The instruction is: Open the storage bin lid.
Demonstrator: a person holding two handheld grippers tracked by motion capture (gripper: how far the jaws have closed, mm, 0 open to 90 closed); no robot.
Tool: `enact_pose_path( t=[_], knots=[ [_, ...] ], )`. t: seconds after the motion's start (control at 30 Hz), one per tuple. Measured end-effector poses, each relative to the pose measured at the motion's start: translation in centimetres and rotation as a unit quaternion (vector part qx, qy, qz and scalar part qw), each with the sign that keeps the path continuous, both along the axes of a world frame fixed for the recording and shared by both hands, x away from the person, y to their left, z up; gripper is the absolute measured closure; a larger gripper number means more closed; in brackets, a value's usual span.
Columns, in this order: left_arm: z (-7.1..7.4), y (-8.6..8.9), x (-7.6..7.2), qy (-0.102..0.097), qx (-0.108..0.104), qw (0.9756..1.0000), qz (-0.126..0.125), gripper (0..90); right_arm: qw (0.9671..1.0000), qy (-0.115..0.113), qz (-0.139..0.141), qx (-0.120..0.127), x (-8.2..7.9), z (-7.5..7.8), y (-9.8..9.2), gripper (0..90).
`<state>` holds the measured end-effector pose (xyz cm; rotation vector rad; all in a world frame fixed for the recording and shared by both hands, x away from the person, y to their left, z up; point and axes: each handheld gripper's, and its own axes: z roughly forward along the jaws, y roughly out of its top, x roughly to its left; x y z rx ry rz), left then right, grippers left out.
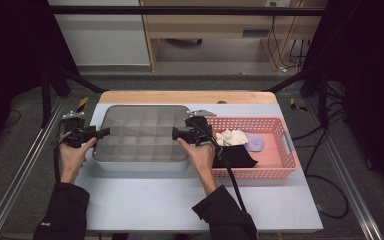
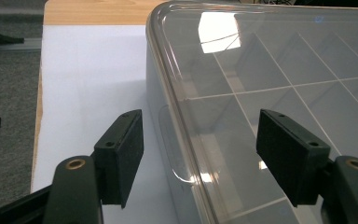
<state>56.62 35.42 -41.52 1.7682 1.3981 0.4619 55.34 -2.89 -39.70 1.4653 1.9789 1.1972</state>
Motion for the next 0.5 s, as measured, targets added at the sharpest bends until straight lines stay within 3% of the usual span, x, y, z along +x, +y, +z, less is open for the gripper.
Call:
enact_pose_path(
  t=[0.37,0.5],
  knots=[
    [-0.1,0.3,0.3,0.015,-0.017,0.9997,-0.004,29.6,0.9987,0.042,-0.025,0.017,1.2,-1.2,0.3,19.0],
    [-0.1,0.4,0.4,0.023,-0.021,0.9995,-0.005,28.5,0.9984,0.044,-0.028,0.02,1.4,-1.3,0.3,19.6]
  ],
)
